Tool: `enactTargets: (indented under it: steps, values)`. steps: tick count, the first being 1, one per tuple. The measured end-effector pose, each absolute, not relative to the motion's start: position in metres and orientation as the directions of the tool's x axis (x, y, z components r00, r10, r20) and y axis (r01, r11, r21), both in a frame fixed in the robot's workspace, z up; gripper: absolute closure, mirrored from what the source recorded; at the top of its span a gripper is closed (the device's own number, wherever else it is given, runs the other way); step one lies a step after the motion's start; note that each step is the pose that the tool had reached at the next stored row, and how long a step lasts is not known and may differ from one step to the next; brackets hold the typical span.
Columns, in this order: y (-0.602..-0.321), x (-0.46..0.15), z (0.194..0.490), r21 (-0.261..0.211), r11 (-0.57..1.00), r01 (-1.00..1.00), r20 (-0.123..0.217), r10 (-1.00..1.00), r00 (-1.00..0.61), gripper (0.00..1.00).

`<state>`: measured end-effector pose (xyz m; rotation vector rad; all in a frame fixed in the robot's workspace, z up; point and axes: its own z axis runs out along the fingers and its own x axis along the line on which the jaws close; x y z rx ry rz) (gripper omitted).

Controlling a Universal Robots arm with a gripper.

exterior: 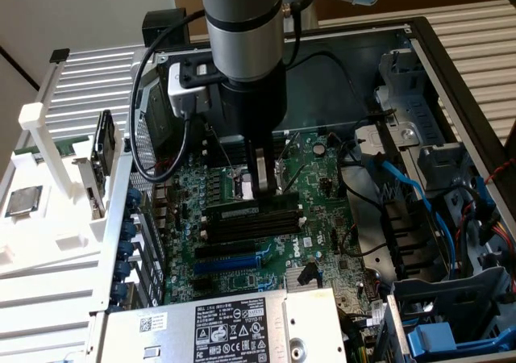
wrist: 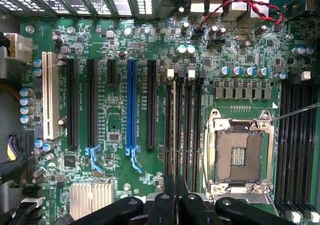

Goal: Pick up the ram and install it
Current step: 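Insert the ram into the slot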

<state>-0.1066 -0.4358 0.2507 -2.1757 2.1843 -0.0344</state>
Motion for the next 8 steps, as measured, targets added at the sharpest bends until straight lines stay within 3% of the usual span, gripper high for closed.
enactTargets:
  steps: [8]
  values:
    - [-0.4359,-0.1078,0.2447,-0.057,0.005,-0.998,-0.026,-1.000,-0.003,0.88]
